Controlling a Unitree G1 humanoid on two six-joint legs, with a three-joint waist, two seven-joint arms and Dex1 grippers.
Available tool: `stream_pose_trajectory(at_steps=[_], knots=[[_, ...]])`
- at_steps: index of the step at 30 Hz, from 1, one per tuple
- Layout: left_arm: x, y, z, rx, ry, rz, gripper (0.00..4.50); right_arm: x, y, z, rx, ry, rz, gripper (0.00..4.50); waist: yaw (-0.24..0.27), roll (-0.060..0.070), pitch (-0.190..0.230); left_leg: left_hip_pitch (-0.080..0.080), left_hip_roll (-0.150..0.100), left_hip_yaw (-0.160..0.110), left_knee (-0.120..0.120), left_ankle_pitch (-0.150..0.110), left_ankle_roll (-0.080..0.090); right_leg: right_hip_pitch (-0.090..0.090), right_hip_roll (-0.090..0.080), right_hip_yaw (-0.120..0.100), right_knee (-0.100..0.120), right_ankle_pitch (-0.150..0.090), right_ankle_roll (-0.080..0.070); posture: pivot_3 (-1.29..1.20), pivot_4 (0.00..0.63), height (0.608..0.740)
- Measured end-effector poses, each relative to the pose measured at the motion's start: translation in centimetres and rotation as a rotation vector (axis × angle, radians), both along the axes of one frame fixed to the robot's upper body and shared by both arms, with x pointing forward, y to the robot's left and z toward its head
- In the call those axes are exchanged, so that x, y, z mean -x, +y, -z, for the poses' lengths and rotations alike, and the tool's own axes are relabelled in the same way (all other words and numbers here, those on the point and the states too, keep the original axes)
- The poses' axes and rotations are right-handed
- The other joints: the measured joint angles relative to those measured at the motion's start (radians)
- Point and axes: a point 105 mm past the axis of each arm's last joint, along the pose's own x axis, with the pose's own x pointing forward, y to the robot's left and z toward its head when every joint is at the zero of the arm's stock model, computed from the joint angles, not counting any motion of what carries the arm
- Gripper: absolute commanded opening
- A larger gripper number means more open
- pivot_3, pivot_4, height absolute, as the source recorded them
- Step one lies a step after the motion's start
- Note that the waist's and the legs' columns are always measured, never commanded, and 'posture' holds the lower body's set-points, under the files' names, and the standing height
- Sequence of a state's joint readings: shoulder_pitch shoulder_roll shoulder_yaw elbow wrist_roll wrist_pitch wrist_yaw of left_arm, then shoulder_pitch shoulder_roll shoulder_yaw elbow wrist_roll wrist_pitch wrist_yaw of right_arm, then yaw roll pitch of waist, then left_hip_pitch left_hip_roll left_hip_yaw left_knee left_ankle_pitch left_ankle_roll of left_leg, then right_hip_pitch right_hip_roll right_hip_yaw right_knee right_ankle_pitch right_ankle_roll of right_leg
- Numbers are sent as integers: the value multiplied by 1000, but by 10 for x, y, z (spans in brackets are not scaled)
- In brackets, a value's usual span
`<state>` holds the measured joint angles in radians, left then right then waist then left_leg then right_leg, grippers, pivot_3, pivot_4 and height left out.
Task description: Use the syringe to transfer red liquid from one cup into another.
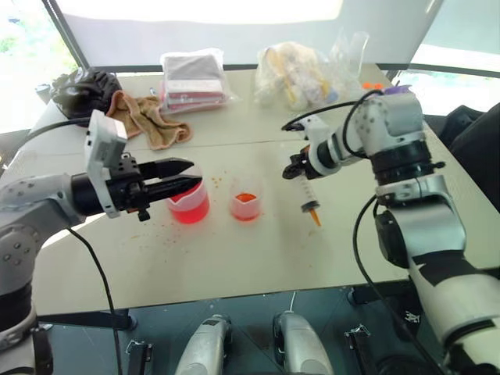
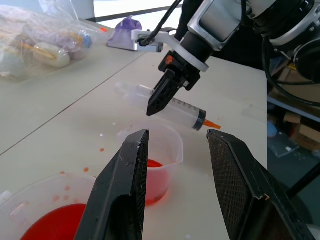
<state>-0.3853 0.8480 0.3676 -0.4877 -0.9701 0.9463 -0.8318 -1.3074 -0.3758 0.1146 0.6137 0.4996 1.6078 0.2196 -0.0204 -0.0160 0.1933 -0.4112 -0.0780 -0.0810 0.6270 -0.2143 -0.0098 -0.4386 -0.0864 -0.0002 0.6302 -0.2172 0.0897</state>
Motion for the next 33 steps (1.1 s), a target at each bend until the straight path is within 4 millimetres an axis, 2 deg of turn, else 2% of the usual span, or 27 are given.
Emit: stream_pose_trajectory(at_steps=[3, 5, 6, 9, 10, 15, 18, 20, 23, 26, 27, 31, 33], knots=[[2, 0, 0, -22, -5, -5, 1944, 0, 4, 8, 28, 30, 10, 1469, 0, 0, 0, 0, 0, 0, 0, 0, 0, 0, 1, 0, 0, 1, 1, 0, 150, 736], [5, -1, 3, -34, -3, -5, 1971, 1, 3, 15, 47, 56, 21, 2493, 1, 0, 0, 0, 0, 0, 0, 0, 0, 0, 2, 0, 0, 1, 1, 0, 150, 736], [5, -1, 3, -36, -6, -5, 1971, 1, 3, 16, 51, 62, 24, 2808, 2, 0, 0, 0, 0, 0, 0, 0, 0, 0, 2, 0, 0, 1, 1, 0, 150, 736], [6, -1, 2, -45, -14, -14, 1971, 0, 1, 18, 70, 63, 35, 4271, 2, 0, 0, 0, 0, 0, 0, 0, 0, 0, 2, 0, 0, 1, 1, 0, 150, 736], [6, -1, 2, -41, -13, -13, 1971, 0, 0, 18, 76, 62, 38, 4464, 1, 0, 0, 0, 0, 0, 0, 0, 0, 0, 2, 0, 0, 1, 1, 0, 150, 736], [8, -1, -2, -10, -13, -12, 1971, 0, -1, 19, 82, 56, 31, 4464, 0, 0, 0, 0, 0, 0, 0, 0, 0, 0, 3, 0, 0, 1, 2, 0, 150, 736], [9, -1, -5, 8, -15, -11, 1971, 0, -11, 13, 101, 10, 8, 4464, 2, 0, 0, 0, 0, 0, 0, 0, 0, 0, 3, 0, -1, 1, 2, 0, 150, 736], [10, 2, -3, 6, -1, -19, 1971, 2, -21, 2, 110, -49, -28, 4464, 4, 0, 0, -1, 0, 0, 0, 0, 0, 1, 3, 0, -2, 1, 2, 0, 150, 736], [12, 11, 4, -27, 33, -44, 1971, 8, -39, -27, 130, -222, -154, 4464, 2, 1, 1, -1, 0, 0, 0, -1, 1, 0, 3, -1, -3, 0, 0, 0, 150, 736], [14, 18, 3, -47, 39, -61, 1971, 19, -37, -52, 88, -353, -294, 4464, -5, 0, 1, -1, 3, 1, 0, -1, 1, 0, 4, -1, -4, -1, 0, 0, 150, 736], [15, 20, 3, -54, 41, -62, 1971, 24, -32, -58, 51, -391, -352, 4464, -6, 0, 1, -1, 4, 1, -1, -1, 1, 0, 4, -1, -4, -1, 0, 0, 150, 736], [20, 39, -1, -82, 110, -97, 1971, 77, -34, -77, -50, -449, -670, 4464, 4, 0, 2, -3, 4, 0, -1, -2, 2, -1, 5, -2, -5, -2, 2, 0, 150, 736], [22, 43, -6, -91, 110, -99, 1971, 95, -26, -85, -77, -492, -808, 4464, 3, 0, 2, -3, 4, 1, 0, -2, 2, 0, 4, -2, -7, -2, 2, 0, 150, 736]])
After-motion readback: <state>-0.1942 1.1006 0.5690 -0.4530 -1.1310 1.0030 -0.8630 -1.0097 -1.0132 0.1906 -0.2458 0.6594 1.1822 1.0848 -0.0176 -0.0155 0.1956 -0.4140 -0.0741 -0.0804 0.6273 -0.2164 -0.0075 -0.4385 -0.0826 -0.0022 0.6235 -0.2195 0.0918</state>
